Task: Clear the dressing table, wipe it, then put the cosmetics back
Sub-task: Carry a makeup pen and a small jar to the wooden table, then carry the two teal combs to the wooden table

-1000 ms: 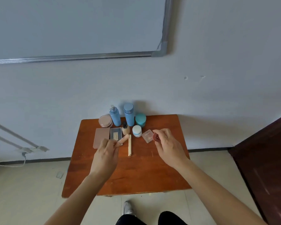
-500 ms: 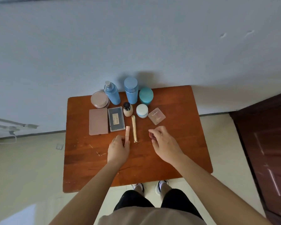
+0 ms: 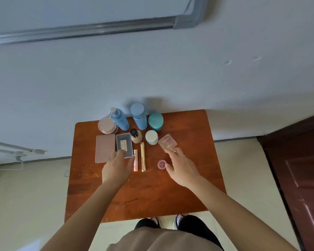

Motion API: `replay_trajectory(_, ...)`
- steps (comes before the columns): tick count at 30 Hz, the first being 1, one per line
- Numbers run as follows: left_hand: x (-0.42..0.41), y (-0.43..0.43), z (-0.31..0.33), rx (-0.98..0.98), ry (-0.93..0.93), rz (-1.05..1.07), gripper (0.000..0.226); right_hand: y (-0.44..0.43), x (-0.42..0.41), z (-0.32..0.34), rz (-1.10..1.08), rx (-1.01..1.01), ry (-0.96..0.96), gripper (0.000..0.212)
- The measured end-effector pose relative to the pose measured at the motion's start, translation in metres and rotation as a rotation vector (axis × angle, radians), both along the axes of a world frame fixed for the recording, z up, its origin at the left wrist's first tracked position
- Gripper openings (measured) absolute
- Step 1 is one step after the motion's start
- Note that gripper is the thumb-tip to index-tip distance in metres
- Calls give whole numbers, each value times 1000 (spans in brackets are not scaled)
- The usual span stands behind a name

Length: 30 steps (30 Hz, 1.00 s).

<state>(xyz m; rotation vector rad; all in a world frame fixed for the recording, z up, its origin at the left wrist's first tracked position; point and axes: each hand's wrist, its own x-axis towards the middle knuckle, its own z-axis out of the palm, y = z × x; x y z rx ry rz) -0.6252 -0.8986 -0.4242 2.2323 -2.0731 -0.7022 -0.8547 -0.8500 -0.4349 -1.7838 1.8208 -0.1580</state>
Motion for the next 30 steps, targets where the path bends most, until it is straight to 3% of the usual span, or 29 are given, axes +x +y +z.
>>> replay_trajectory(4,0,-22,64,-236,-92,-82,40,-23,-23,43,-55,-143,39,50)
replay_trajectory(9,-3,-49,136,-460,-130,-199,54,-45,-48,113,-203,-359,87,51)
replay_trajectory(14,-20,-65,174,-641,-68,-415,69,-13,-73,168,-361,-469,266,57)
replay_trajectory(23,-132,-37,201,-648,229,-821,64,187,-106,199,-838,-413,481,63)
replay_trajectory(30,-242,100,264,-734,461,-1196,56,374,-96,257,-1254,-567,653,62)
